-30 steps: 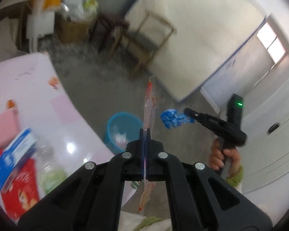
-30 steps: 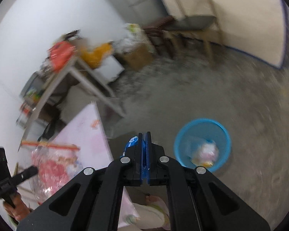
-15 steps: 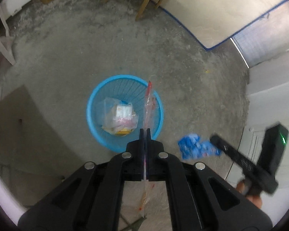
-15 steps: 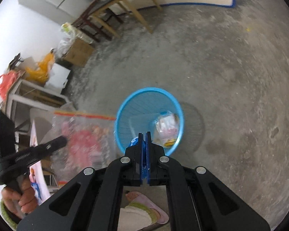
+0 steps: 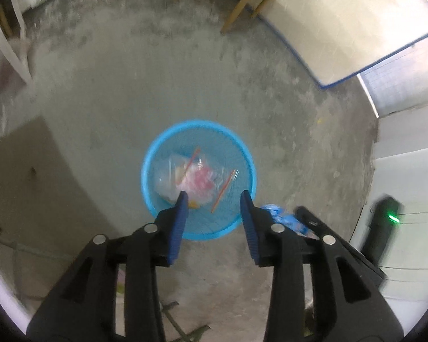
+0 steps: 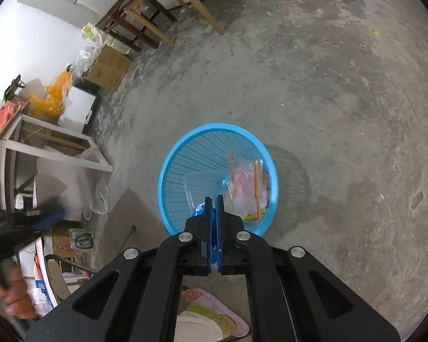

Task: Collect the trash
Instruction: 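Open the left tool over the wastebasket while the right tool releases the blue wrapper into it, then bring both open tools back over the table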

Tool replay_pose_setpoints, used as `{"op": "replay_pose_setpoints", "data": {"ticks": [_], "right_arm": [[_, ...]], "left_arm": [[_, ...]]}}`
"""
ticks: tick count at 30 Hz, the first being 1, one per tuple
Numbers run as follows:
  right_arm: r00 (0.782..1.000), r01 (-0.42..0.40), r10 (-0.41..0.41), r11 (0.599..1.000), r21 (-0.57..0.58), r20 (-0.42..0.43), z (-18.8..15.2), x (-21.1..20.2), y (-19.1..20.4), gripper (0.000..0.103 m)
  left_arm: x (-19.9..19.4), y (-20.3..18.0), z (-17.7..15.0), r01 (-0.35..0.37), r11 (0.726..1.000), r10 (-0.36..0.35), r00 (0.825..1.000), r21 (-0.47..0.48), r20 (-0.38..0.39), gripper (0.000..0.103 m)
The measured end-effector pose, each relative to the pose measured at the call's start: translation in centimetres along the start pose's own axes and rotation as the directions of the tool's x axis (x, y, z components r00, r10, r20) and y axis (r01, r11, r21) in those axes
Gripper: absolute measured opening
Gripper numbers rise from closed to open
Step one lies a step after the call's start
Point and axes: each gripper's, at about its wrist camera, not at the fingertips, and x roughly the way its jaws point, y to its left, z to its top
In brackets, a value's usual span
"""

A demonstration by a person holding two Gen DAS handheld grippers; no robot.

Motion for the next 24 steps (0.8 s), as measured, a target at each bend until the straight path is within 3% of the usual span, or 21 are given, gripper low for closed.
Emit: {"op": "replay_pose_setpoints", "data": {"ticks": [4, 6, 7, 8, 9, 12, 17, 21, 24], "right_arm": [[1.0, 0.024, -0.023, 0.998, -0.057, 0.012, 1.0, 1.8, 2.2, 0.003], [0.999, 0.042, -0.041, 0.996, -0.079, 0.02, 1.5, 2.7, 2.7, 0.007], [0.997, 0.082, -0.08, 0.992, -0.097, 0.019, 1.8, 3.7, 2.9, 0.02], [0.993, 0.12, -0.119, 0.987, -0.108, 0.02, 2.0, 4.6, 2.8, 0.026], [0.987, 0.159, -0.158, 0.98, -0.116, 0.021, 2.2, 5.3, 2.6, 0.044], [0.972, 0.236, -0.233, 0.965, -0.119, 0.037, 1.9, 5.7, 2.0, 0.047], [0.979, 0.196, -0.188, 0.974, -0.111, 0.081, 0.6, 2.3, 2.5, 0.047], [0.982, 0.145, -0.123, 0.977, -0.156, 0.142, -1.2, -2.7, 5.3, 0.051], [0.982, 0.112, -0.076, 0.972, -0.205, 0.175, -2.7, -6.0, 7.9, 0.058]], "left_arm": [[-8.5, 0.3, -0.5, -0.027, 0.999, 0.021, 0.994, 0.046, 0.111, 0.051], [-13.9, 1.0, -2.1, -0.062, 0.996, 0.049, 0.981, 0.063, 0.186, 0.055], [-15.7, 1.3, -2.9, -0.07, 0.995, 0.054, 0.975, 0.065, 0.214, 0.059], [-17.9, 1.9, -4.0, -0.084, 0.994, 0.066, 0.967, 0.064, 0.246, 0.061], [-19.9, 2.6, -5.3, -0.098, 0.993, 0.079, 0.958, 0.06, 0.275, 0.064], [-26.3, 5.8, -10.5, -0.137, 0.991, 0.128, 0.917, -0.004, 0.379, 0.069], [-32.3, 11.6, -19.3, -0.201, 0.966, 0.256, 0.841, -0.162, 0.476, 0.071], [-35.4, 16.4, -26.5, -0.169, 0.932, 0.323, 0.786, -0.32, 0.527, 0.074], [-36.5, 19.1, -30.4, -0.153, 0.894, 0.38, 0.755, -0.42, 0.534, 0.074]]}}
